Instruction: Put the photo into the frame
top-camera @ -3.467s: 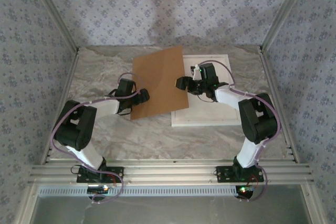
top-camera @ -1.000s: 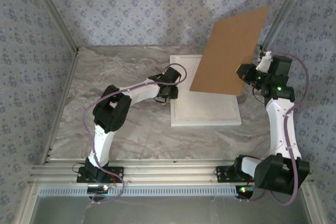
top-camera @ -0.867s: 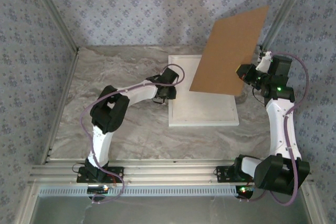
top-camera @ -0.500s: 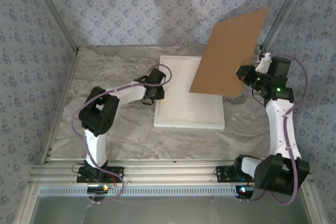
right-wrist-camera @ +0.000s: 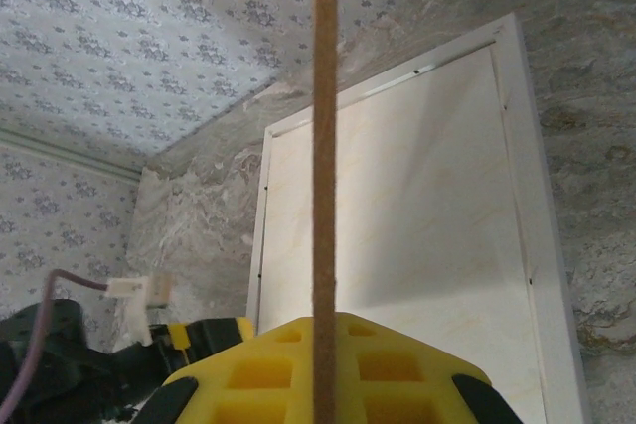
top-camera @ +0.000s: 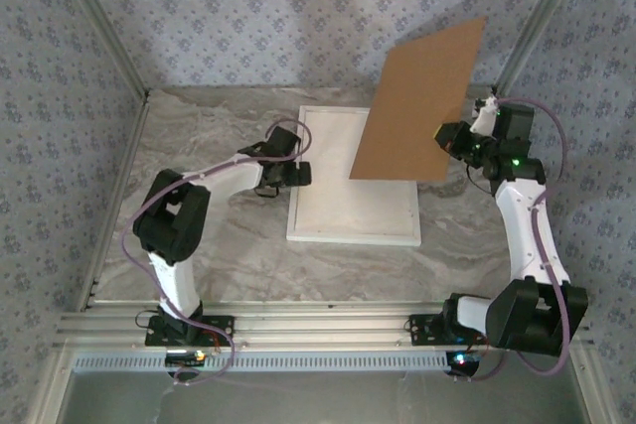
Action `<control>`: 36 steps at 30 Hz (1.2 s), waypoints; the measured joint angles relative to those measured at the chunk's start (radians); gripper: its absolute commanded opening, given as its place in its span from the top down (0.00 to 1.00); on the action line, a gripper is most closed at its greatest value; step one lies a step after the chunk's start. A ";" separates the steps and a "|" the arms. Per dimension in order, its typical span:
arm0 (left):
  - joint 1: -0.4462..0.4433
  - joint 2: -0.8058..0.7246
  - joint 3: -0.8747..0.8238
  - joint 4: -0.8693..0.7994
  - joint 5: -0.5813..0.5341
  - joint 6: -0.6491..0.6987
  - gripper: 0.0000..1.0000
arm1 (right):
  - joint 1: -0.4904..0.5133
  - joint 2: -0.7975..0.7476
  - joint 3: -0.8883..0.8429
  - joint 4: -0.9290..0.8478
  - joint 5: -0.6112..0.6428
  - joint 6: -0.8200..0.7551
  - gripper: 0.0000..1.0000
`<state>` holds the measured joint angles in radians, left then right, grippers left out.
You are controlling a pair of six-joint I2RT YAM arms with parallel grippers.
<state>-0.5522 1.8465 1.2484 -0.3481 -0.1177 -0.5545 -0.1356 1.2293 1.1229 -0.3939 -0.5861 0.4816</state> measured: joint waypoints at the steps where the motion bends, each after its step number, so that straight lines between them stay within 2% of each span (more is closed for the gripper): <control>1: 0.011 -0.026 -0.003 0.000 0.001 0.000 0.02 | 0.007 0.005 0.001 0.001 0.003 0.000 1.00; 9: 0.095 -0.197 -0.089 0.053 0.001 -0.005 0.01 | 0.025 0.009 0.004 0.001 0.021 0.000 1.00; 17: 0.144 -0.204 -0.175 0.063 0.017 -0.015 0.02 | 0.052 0.009 0.007 0.002 0.002 0.004 1.00; 21: 0.165 -0.222 -0.205 0.068 0.020 -0.014 0.01 | 0.090 0.009 -0.008 0.015 -0.061 0.013 1.00; 30: 0.217 -0.274 -0.252 0.102 0.020 -0.020 0.02 | 0.176 0.009 -0.180 0.089 -0.224 0.062 1.00; 36: 0.227 -0.299 -0.271 0.117 0.020 -0.027 0.01 | 0.190 0.009 -0.259 0.149 -0.283 0.108 1.00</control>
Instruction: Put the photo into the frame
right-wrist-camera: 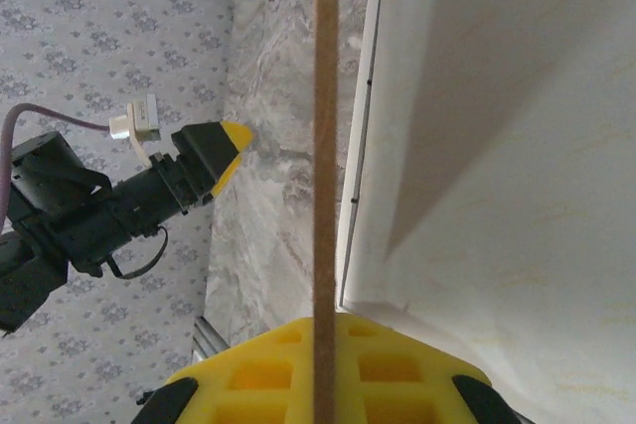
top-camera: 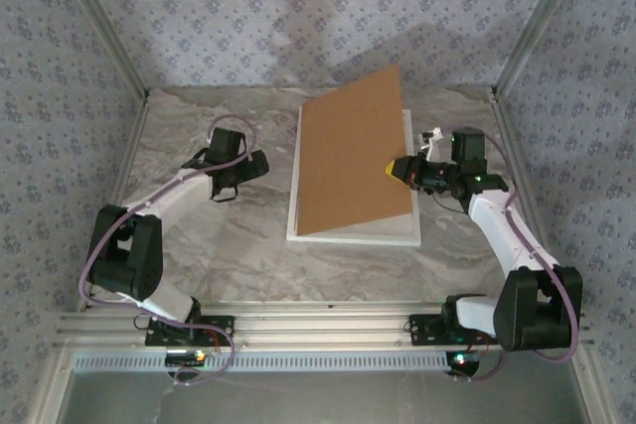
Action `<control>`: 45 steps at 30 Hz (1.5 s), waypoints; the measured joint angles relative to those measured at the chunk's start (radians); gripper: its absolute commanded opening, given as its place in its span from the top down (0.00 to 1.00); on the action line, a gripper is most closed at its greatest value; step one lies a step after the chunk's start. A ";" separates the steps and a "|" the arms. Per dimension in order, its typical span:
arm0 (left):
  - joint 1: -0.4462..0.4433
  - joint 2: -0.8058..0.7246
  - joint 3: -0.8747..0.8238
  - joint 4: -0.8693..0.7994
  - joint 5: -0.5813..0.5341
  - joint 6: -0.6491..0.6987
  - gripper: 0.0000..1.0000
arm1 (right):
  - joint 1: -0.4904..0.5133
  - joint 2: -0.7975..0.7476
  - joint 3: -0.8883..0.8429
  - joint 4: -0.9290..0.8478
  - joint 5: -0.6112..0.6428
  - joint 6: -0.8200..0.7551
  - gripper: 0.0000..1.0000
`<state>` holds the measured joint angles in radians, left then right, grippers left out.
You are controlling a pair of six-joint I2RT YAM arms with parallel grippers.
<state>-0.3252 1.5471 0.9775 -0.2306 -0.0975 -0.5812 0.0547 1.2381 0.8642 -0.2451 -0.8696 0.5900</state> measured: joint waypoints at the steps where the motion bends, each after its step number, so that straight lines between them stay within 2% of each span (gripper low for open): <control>1: 0.000 -0.001 -0.003 0.000 0.001 -0.003 0.01 | 0.000 0.000 -0.008 0.009 -0.003 0.006 1.00; 9: 0.000 -0.001 -0.033 0.026 0.033 -0.022 0.01 | -0.034 0.007 -0.067 0.108 -0.041 0.084 1.00; 22: 0.000 0.000 -0.039 0.053 0.075 -0.037 0.02 | -0.105 0.125 -0.104 0.242 -0.073 0.155 1.00; 45: -0.004 0.032 -0.039 0.071 0.092 -0.041 0.01 | -0.129 0.211 -0.142 0.309 -0.190 0.116 1.00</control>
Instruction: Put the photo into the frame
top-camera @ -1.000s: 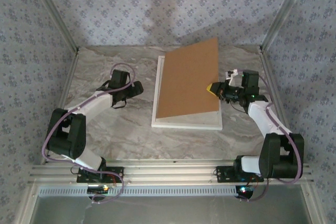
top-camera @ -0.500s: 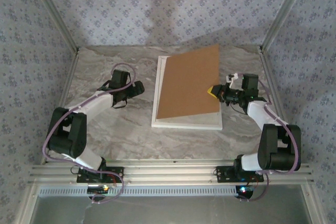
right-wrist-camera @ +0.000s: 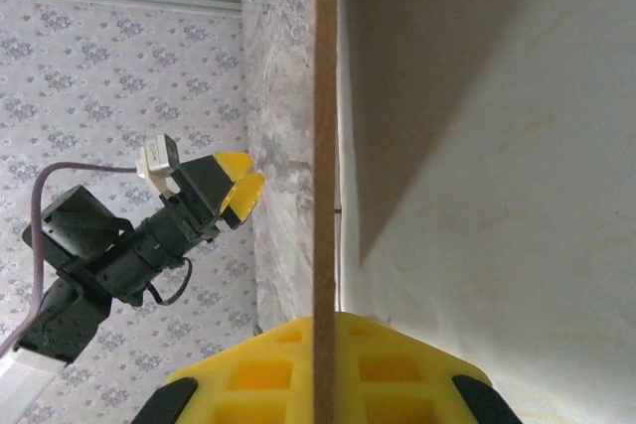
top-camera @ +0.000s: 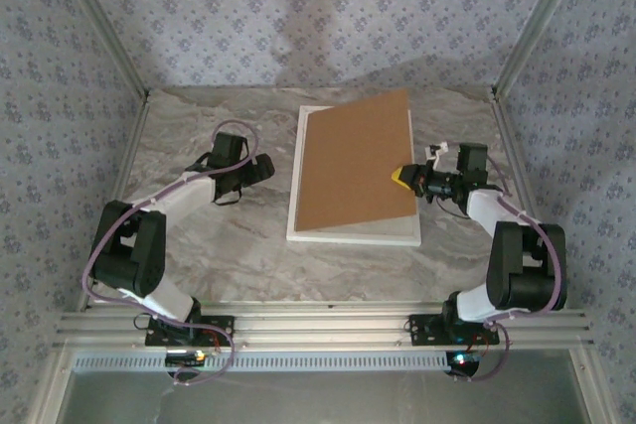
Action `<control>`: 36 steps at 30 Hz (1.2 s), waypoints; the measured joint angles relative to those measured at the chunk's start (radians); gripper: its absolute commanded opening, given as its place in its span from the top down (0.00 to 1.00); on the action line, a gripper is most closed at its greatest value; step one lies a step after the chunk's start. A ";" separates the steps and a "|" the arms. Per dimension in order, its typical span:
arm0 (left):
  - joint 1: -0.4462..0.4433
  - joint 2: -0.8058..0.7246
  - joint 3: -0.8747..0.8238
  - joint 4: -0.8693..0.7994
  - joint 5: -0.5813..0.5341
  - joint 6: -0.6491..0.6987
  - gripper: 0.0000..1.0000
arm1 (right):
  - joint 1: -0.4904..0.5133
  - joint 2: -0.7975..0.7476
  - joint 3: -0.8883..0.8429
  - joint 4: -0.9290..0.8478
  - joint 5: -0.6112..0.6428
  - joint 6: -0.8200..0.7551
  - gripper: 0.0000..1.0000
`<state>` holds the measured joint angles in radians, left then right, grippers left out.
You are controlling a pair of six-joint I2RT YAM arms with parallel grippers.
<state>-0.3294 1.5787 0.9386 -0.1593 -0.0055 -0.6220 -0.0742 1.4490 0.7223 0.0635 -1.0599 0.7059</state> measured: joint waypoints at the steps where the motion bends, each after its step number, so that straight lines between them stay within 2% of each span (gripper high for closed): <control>1: 0.000 0.002 0.000 0.000 0.002 0.000 0.01 | 0.000 0.000 -0.002 0.000 -0.003 -0.006 1.00; 20: -0.020 0.045 0.001 0.003 0.017 -0.001 0.02 | -0.006 0.065 -0.003 0.008 -0.008 -0.087 1.00; 36: -0.105 0.080 0.001 0.036 0.043 -0.057 0.01 | -0.006 0.092 -0.047 0.141 -0.030 -0.048 1.00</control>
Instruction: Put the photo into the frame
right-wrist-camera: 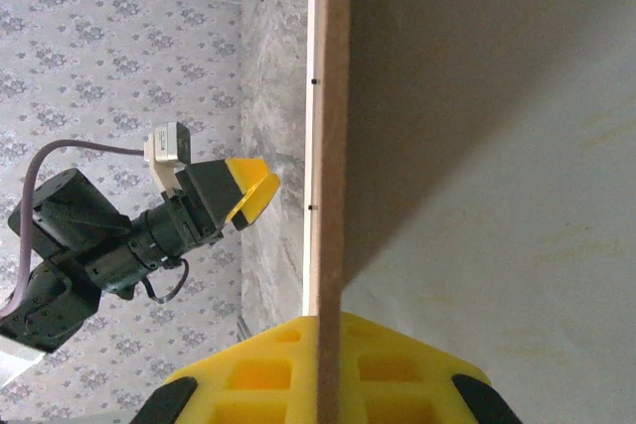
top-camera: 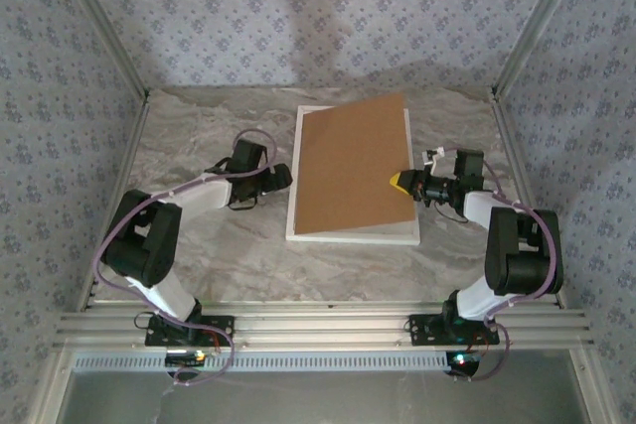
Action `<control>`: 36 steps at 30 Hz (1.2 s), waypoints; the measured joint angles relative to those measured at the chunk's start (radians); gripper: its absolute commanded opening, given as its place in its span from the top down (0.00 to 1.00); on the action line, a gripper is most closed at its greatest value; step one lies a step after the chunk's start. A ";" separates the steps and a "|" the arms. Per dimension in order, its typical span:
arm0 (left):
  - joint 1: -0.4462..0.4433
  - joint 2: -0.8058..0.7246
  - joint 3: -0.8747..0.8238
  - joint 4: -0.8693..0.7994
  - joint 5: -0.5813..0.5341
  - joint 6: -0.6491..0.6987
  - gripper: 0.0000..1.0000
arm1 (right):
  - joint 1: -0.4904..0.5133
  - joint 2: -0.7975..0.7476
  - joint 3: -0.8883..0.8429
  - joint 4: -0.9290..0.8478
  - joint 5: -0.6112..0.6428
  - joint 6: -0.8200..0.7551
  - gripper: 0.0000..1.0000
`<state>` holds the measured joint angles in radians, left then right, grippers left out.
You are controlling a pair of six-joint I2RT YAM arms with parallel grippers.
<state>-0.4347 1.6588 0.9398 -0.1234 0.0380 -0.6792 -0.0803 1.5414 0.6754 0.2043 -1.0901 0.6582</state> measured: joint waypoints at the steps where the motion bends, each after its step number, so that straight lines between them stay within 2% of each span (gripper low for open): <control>1: -0.003 0.000 0.000 0.001 0.002 -0.003 0.01 | 0.000 0.002 0.000 0.007 0.000 0.005 1.00; 36: -0.017 0.031 0.000 0.016 0.022 -0.015 0.02 | 0.011 0.065 -0.018 0.172 0.002 0.087 1.00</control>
<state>-0.4519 1.6901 0.9394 -0.1074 0.0601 -0.6941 -0.0689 1.6062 0.6579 0.3763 -1.0885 0.7452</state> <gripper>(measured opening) 0.985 0.075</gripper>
